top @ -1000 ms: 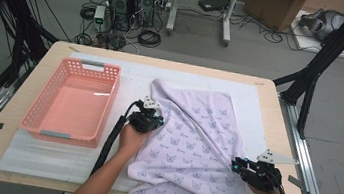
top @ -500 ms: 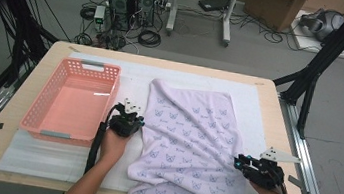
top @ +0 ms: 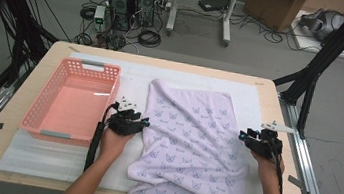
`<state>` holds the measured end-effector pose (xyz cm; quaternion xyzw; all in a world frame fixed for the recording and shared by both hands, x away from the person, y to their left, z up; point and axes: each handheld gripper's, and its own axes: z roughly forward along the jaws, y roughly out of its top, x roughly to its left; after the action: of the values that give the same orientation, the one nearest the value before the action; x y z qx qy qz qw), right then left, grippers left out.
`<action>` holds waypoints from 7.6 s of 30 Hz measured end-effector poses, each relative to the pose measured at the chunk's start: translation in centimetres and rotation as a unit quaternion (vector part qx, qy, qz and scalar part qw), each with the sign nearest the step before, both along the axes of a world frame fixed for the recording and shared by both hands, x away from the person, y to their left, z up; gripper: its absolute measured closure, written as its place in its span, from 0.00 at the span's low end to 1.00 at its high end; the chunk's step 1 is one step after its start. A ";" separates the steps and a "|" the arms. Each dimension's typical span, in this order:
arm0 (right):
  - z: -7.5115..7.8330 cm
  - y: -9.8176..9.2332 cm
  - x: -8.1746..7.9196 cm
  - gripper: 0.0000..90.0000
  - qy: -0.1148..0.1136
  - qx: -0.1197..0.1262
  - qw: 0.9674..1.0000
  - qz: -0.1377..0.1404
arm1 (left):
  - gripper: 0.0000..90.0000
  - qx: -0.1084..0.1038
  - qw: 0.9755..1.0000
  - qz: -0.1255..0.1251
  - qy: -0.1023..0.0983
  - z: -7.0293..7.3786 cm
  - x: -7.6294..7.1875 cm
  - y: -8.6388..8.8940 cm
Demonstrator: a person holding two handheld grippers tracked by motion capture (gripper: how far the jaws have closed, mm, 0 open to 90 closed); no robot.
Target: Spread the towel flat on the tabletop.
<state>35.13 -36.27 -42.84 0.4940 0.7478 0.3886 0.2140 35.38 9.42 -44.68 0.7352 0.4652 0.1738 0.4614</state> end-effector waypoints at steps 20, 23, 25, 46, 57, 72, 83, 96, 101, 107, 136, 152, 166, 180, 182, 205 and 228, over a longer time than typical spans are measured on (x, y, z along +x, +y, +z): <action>-1.1 -1.1 4.1 0.91 0.031 -0.073 0.994 -0.068 | 0.58 -0.015 1.000 0.012 0.025 0.4 3.5 -1.3; -0.9 -1.6 3.8 0.78 0.024 -0.042 0.997 -0.064 | 0.58 -0.017 0.999 0.015 0.033 0.4 4.6 -1.8; -0.7 -1.9 3.7 0.76 0.017 -0.030 0.997 -0.066 | 0.58 -0.019 0.999 0.018 0.036 0.5 5.4 -2.1; -0.3 -2.0 3.6 0.74 0.003 -0.014 0.998 -0.053 | 0.97 0.152 0.987 0.042 0.026 0.8 8.9 -5.2; -0.2 -1.1 5.3 0.73 -0.001 -0.001 0.999 -0.049 | 0.66 0.081 0.995 0.057 0.031 1.6 7.9 -2.0; -1.7 1.9 10.9 0.97 0.027 -0.031 0.999 -0.029 | 0.57 0.016 0.999 0.045 0.023 0.7 8.3 -0.9; -0.1 -1.0 8.9 0.72 0.003 -0.072 0.992 -0.103 | 0.61 0.001 0.998 0.061 -0.002 0.0 9.0 -2.0; 0.8 -0.9 6.0 0.66 0.002 -0.036 0.998 -0.045 | 0.61 0.039 0.998 0.032 0.038 -0.1 12.9 -4.7; 2.0 -0.5 5.1 0.66 -0.020 -0.036 0.999 -0.034 | 0.71 0.079 0.997 0.021 0.014 -0.3 13.2 -5.9; 2.3 0.1 4.7 0.66 -0.013 -0.039 0.999 -0.022 | 0.96 0.093 0.992 0.080 0.009 0.3 14.2 -4.4; -0.2 -1.6 2.8 0.59 0.031 0.020 0.999 -0.008 | 0.49 0.001 0.999 -0.025 0.029 2.0 8.0 -2.8; -1.6 -1.0 0.0 0.55 0.034 -0.006 0.999 0.006 | 0.47 0.035 0.999 -0.028 0.021 1.0 3.6 -1.6; -1.8 -0.2 0.6 0.94 0.034 -0.022 0.999 0.028 | 0.80 0.060 0.998 -0.023 0.019 -0.4 3.6 -1.5; -1.1 0.5 4.7 0.95 -0.009 0.007 0.998 -0.055 | 0.98 -0.034 0.993 0.114 -0.002 0.1 7.7 -0.1; -1.0 0.7 5.0 0.95 -0.014 0.013 0.997 -0.069 | 0.98 -0.040 0.994 0.106 0.002 -0.2 7.7 -0.2; -0.4 0.0 -2.1 0.69 -0.014 -0.007 1.000 0.020 | 0.47 0.012 0.999 -0.032 0.030 -0.2 0.9 -0.5; -2.1 0.0 -2.7 0.97 0.009 -0.017 0.999 0.044 | 0.96 0.024 0.999 0.011 0.029 -0.2 1.8 -0.4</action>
<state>32.43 -36.22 -44.99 0.4602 0.7772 0.3805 0.1984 37.22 8.98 -44.87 0.7459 0.4819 0.1682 0.4278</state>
